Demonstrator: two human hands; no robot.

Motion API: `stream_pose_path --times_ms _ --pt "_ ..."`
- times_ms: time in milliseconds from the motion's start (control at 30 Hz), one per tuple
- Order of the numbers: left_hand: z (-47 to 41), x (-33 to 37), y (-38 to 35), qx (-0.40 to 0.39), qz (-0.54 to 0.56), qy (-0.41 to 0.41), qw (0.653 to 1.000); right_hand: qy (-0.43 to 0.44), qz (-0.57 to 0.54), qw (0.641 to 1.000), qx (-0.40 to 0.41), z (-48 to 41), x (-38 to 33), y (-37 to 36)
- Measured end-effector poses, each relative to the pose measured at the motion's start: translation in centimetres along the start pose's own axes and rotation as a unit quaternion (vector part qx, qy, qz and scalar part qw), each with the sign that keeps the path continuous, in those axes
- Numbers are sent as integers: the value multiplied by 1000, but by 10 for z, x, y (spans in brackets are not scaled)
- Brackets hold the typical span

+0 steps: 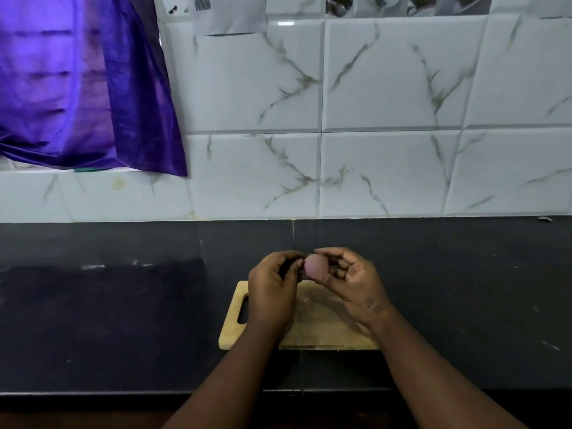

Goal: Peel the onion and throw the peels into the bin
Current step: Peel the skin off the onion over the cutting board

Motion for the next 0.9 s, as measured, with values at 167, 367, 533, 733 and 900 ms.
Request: stream_pose_path --times_ms 167,367,533,733,900 --pt "2 -4 -9 -78 -149 29 985 -44 -114 992 -12 3 3 2" --pt "4 12 -10 -62 -157 -11 986 -49 -40 997 -32 1 7 -1" --pt "6 25 -6 -42 -106 -95 989 -66 -42 997 -28 0 12 -1" --pt "6 23 -5 -39 -81 -80 993 -49 -20 998 -28 1 11 0" --pt "6 24 -5 -35 -92 -86 991 -28 6 999 -16 0 8 3"
Point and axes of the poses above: each hand's wrist, its own z-axis away from the middle knuckle, its own y-axis out of the back of the hand, x = y × z, the point moved 6 cm from there along -z, towards the middle knuckle, and after that the axes turned 13 degrees about z, right-handed, at the moved point
